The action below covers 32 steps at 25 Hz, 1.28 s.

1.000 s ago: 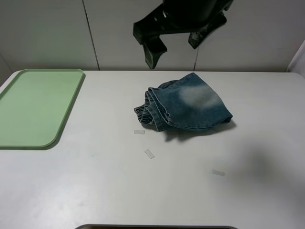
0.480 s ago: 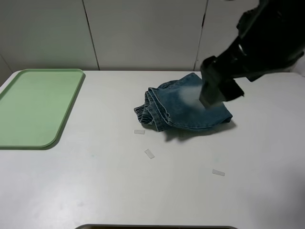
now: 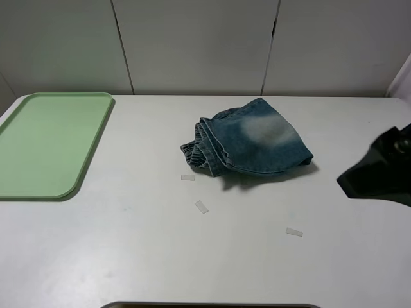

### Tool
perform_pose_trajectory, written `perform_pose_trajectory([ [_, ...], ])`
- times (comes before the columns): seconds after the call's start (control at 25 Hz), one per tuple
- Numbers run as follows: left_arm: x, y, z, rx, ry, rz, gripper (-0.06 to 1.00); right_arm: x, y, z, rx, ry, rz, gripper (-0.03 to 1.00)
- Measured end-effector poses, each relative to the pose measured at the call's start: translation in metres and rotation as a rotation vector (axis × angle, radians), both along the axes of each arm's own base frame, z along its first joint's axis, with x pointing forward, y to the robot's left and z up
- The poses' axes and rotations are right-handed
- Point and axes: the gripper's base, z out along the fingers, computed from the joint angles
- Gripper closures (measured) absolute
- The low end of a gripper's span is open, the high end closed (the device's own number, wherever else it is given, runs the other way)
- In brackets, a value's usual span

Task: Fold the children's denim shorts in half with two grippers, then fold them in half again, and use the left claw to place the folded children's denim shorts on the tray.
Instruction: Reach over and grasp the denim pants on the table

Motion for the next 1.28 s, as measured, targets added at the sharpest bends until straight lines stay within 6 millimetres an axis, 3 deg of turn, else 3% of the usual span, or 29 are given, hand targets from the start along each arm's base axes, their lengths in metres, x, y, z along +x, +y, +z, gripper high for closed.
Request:
perform_pose_trajectory([
  [0.28,0.0,0.0,0.0,0.0,0.0,0.0,-0.02,-0.038,-0.041,-0.007,0.079,-0.062,-0.025,0.27],
  [0.64,0.0,0.0,0.0,0.0,-0.001,0.0,-0.02,-0.082,-0.099,-0.034,0.263,-0.269,-0.364,0.27],
  [0.84,0.0,0.0,0.0,0.0,-0.001,0.0,-0.02,-0.106,-0.112,-0.049,0.284,-0.441,-0.453,0.27],
  [1.28,0.0,0.0,0.0,0.0,-0.001,0.0,-0.02,-0.128,-0.116,-0.059,0.291,-0.658,-0.62,0.27],
])
